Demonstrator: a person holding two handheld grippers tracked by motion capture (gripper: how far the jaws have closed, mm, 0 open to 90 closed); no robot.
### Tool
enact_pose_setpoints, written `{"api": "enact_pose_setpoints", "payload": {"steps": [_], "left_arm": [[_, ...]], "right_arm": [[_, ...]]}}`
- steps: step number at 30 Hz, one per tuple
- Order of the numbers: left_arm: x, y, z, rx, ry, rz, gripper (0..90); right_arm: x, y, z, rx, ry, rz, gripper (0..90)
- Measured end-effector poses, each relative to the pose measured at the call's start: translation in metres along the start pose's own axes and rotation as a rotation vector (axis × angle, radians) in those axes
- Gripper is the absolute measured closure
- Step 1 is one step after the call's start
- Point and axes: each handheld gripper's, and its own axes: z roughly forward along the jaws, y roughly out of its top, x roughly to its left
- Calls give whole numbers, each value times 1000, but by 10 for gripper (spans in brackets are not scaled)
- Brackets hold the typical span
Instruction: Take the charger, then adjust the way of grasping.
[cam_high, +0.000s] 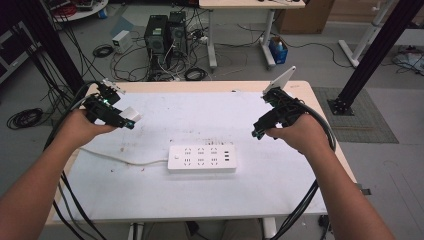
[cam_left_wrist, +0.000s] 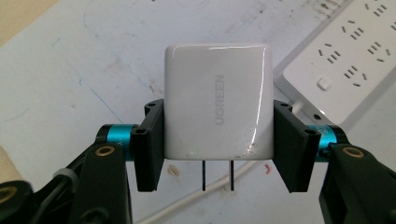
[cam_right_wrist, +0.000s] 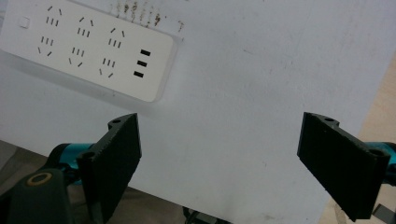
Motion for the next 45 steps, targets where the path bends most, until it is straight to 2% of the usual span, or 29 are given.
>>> {"api": "enact_pose_setpoints", "payload": {"steps": [3, 11, 14, 17, 22, 23, 24, 25, 26, 28, 29, 30, 31, 33, 36, 39, 42, 43, 45], "left_arm": [[-4, -1, -8, -2, 11, 11, 427], [-11, -1, -14, -22, -2, 29, 427], [-15, 0, -16, -27, -9, 59, 427], [-22, 1, -16, -53, -29, 72, 427], [-32, 6, -13, -72, -65, 127, 427], [-32, 6, -13, -72, -65, 127, 427], [-36, 7, -12, -82, -84, 148, 427], [-37, 8, -11, -88, -89, 146, 427], [-39, 9, -11, -96, -100, 160, 427], [-42, 11, -12, -144, -118, 159, 427], [-42, 11, -12, -144, -118, 159, 427], [-43, 12, -15, -192, -149, 165, 427], [-43, 12, -15, -192, -149, 165, 427], [-46, 11, -18, -242, -172, 167, 427], [-51, 11, -19, -271, -190, 186, 427], [-58, 9, -18, -290, -215, 232, 427], [-60, 8, -17, -304, -222, 232, 427], [-62, 7, -16, -327, -230, 258, 427], [-64, 5, -16, -358, -243, 264, 427]], "right_arm": [[1, 0, 0, -3, 1, -3, 130], [4, -2, 0, -12, 22, -8, 130], [4, -2, -2, -32, 38, 0, 130], [4, -1, -4, -39, 63, 20, 130], [7, 1, -4, -43, 80, 14, 130], [7, 1, -4, -43, 80, 14, 130], [11, 2, -2, -42, 99, 6, 130], [11, 2, -2, -42, 99, 6, 130], [12, 2, -2, -43, 100, 8, 130], [16, 4, 1, -41, 127, 9, 130], [16, 5, 1, -39, 132, 6, 130], [17, 6, 2, -37, 133, 4, 130], [17, 6, 2, -37, 133, 4, 130], [19, 7, 5, -31, 141, 2, 130], [20, 8, 6, -34, 152, 2, 130], [23, 10, 6, -41, 178, 2, 130], [24, 10, 6, -39, 181, -2, 130], [25, 10, 6, -36, 183, -6, 130], [26, 10, 7, -35, 185, -6, 130]]}}
